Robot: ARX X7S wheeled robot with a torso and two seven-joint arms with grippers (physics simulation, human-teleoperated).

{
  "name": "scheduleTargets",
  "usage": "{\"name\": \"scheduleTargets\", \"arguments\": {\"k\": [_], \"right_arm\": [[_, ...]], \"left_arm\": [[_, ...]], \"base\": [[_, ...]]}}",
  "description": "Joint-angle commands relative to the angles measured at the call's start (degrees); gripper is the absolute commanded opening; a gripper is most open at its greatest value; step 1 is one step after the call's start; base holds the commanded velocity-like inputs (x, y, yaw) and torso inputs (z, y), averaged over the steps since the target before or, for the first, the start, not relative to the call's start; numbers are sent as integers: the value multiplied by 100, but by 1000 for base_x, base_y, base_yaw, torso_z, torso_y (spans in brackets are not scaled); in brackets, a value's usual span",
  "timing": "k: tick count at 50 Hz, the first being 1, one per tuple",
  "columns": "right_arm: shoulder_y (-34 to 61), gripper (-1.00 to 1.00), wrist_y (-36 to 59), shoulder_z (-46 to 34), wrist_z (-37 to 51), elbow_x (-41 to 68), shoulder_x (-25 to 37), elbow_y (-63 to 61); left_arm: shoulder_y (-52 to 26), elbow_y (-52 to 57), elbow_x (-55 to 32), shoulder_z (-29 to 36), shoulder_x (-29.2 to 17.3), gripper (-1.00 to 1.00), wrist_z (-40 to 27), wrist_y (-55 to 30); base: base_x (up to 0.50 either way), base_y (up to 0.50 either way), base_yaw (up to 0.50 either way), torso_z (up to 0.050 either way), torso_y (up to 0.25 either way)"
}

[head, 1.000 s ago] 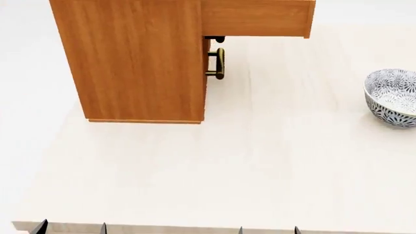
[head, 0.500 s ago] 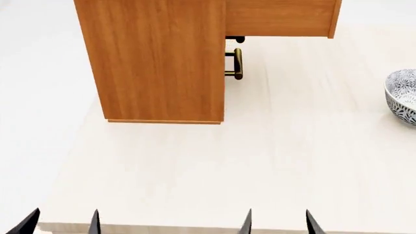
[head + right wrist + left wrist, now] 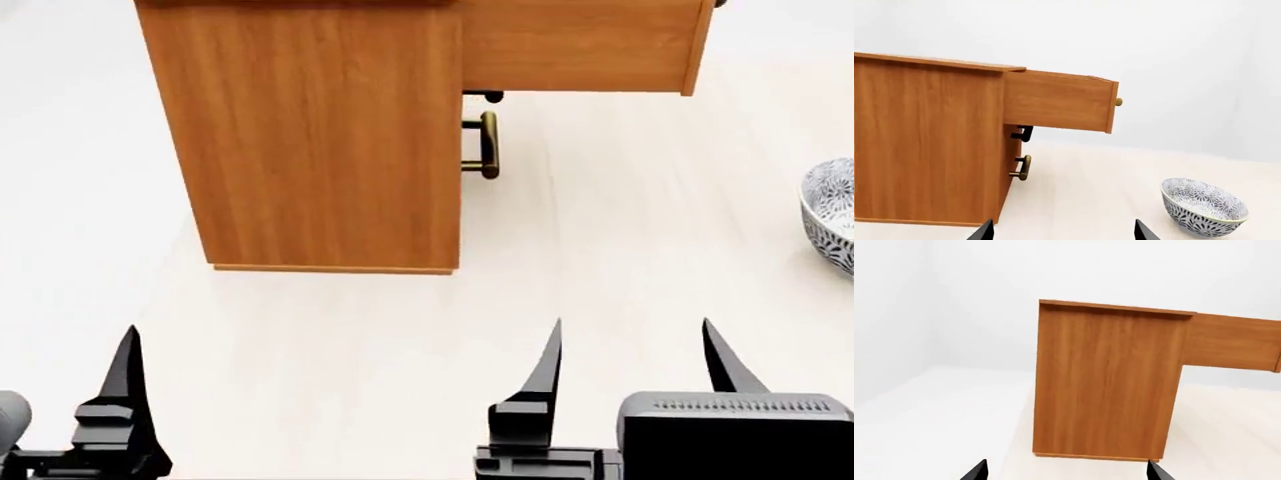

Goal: Put the bowl on top of the cabinet.

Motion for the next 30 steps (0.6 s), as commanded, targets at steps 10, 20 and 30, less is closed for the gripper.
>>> {"name": "scheduleTargets", "arguments": {"k": [10, 20, 30], "right_arm": [[-278, 100, -296, -111, -3, -94, 141, 26], [-304, 100, -373, -178, 40, -129, 139, 120], [-325, 100, -357, -159, 55, -72, 147, 78]], "left_arm": [[298, 248, -55, 19, -33, 100, -20, 150], [355, 182, -21, 6, -65, 100, -14, 282], [499, 89, 97, 157, -58, 100, 9, 460]], "base": [[500, -1, 0, 0, 0], [500, -8, 0, 0, 0], [500, -9, 0, 0, 0]]}}
